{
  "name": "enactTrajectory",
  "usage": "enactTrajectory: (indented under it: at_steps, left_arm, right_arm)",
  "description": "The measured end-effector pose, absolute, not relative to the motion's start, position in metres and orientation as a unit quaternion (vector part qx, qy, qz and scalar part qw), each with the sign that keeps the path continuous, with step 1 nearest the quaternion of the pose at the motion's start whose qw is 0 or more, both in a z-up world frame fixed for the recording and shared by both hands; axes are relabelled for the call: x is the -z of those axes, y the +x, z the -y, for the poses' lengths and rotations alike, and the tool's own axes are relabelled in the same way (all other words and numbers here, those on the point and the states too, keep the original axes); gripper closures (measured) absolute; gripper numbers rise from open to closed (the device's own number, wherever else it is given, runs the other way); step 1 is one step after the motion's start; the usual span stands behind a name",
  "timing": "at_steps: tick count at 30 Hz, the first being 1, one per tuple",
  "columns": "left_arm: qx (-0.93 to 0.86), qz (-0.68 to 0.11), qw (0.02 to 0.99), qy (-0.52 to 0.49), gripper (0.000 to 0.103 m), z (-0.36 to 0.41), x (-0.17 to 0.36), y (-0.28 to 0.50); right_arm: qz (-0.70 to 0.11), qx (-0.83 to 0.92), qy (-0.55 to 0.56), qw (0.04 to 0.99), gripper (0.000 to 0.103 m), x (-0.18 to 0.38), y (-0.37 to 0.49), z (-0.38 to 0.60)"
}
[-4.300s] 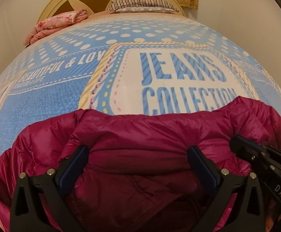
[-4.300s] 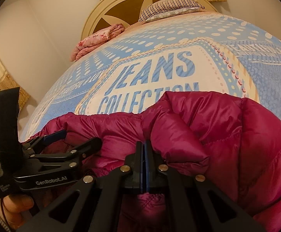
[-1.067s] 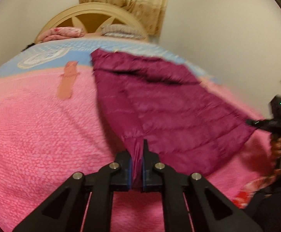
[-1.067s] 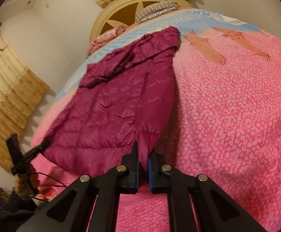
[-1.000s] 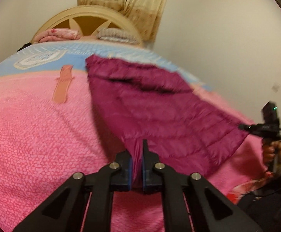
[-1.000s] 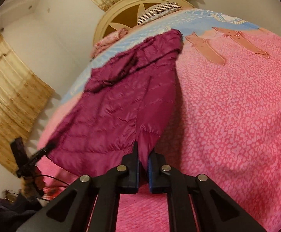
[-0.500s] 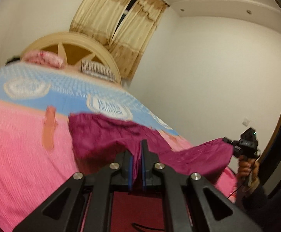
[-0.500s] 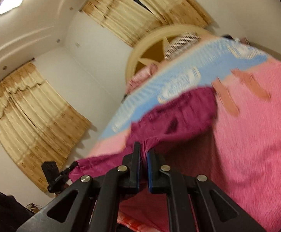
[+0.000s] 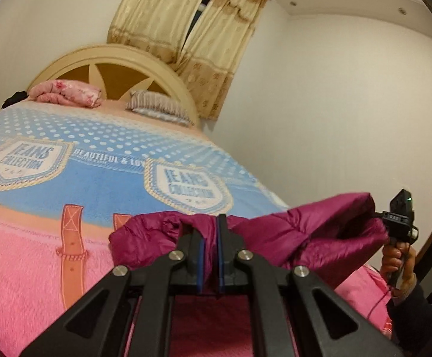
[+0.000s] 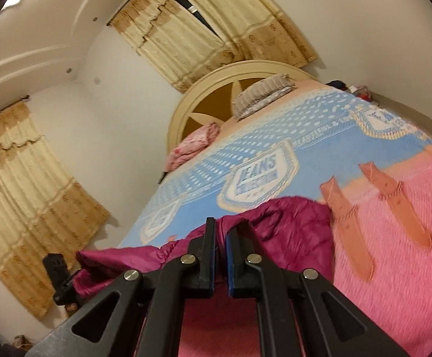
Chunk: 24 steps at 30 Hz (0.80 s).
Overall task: Fold large clothes
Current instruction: 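Lift the held edge with both tools and fold it over the jacket body, then lay the folded edge down and press it flat with both tools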
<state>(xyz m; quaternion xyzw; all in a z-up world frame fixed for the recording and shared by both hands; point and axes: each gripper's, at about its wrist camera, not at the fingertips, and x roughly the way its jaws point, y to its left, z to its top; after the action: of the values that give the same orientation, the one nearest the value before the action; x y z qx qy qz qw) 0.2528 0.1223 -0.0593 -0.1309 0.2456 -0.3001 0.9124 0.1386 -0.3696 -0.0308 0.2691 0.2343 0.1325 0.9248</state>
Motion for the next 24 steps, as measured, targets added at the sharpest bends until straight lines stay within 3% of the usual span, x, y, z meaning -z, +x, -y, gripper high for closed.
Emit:
enactTrajectory:
  at_steps: [5,8,9,10,12,17,24]
  left_arm:
    - [0.262,-0.289,0.913,-0.115,0.090,-0.110,0.080,0.287]
    - [0.238,-0.307,0.915,-0.106,0.077,-0.109,0.087,0.303]
    - [0.233,-0.307,0.917,-0.107,0.063,-0.110,0.087,0.306]
    - [0.214,-0.301,0.923,-0.106,0.034,-0.112,0.086,0.307]
    - [0.186,-0.278,0.937,-0.102,0.000,-0.115,0.082,0.304]
    - [0.160,-0.252,0.952,-0.074,0.000,-0.111,0.081,0.294]
    - [0.178,-0.265,0.948,0.014,0.000,-0.037,0.106,0.293]
  right_arm:
    - [-0.261,-0.091,0.273,0.921,0.099,0.056,0.192,0.381]
    - [-0.280,-0.069,0.279,0.916,0.099,0.077,0.220,0.388]
    - [-0.285,-0.065,0.280,0.914,0.099,0.083,0.228,0.390]
    - [-0.290,-0.060,0.281,0.913,0.099,0.090,0.236,0.391]
    - [-0.300,-0.057,0.283,0.909,0.099,0.100,0.248,0.393]
    - [-0.312,-0.061,0.277,0.907,0.099,0.112,0.278,0.388]
    - [-0.328,-0.051,0.252,0.909,0.099,0.125,0.318,0.370]
